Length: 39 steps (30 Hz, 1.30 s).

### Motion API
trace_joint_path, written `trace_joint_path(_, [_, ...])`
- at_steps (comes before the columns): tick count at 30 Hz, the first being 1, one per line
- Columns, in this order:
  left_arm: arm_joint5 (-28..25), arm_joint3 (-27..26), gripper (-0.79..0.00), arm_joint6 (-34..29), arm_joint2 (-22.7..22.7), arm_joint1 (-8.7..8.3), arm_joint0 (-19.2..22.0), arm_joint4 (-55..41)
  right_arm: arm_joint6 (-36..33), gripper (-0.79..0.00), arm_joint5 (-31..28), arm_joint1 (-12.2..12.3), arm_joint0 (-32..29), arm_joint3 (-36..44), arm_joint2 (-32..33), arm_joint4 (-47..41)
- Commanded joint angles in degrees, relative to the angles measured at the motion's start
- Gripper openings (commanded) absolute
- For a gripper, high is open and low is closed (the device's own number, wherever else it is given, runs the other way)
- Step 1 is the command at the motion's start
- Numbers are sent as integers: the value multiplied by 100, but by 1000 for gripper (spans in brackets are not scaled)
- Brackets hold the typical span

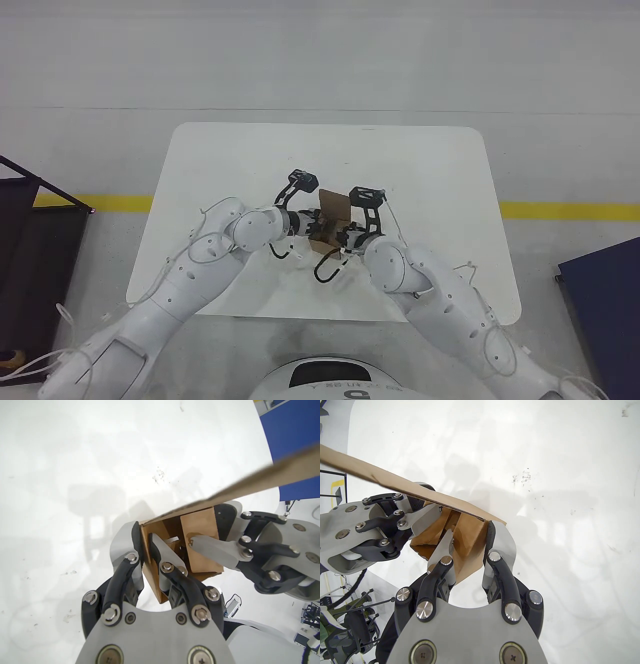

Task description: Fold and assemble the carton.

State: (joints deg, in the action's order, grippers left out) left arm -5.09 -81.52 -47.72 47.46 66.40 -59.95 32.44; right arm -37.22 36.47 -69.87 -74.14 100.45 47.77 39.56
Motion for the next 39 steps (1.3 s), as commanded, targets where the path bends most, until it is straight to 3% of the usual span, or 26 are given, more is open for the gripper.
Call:
trace_joint_path(1, [-6, -14, -785, -11, 10, 1, -6, 7, 43, -529, -34, -2, -38, 33, 39, -24])
trace_joint_path(12, [79, -105, -785, 27, 78, 4, -66, 137, 273, -465, -186, -16, -246, 83, 279, -200])
trace_joint_path(13, [85, -105, -646, 37, 89, 4, -66, 148, 283, -465, -171, -14, -264, 78, 319, -212])
trace_joint_path(14, [88, -100, -437, 42, 104, 4, -68, 145, 306, -465, -149, -10, -294, 87, 373, -236])
trace_joint_path(16, [76, -87, -92, 51, 153, 1, -69, 109, 368, -468, -147, 7, -390, 145, 497, -256])
trace_joint_path(17, [65, -80, 0, 60, 186, -2, -72, 77, 399, -468, -168, 19, -446, 186, 570, -267])
trace_joint_path(25, [-73, -17, 0, 215, 583, -49, -139, -321, 613, -483, -337, 101, -918, 520, 1163, -501])
trace_joint_path(33, [-376, 10, 0, 199, 1339, -163, -283, -1241, 638, -471, -895, 110, -1085, 608, 1299, -806])
trace_joint_path(39, [-382, 468, 0, 279, 1588, -182, -143, -1495, 1039, -477, -1465, 44, -1094, 443, 1349, -1491])
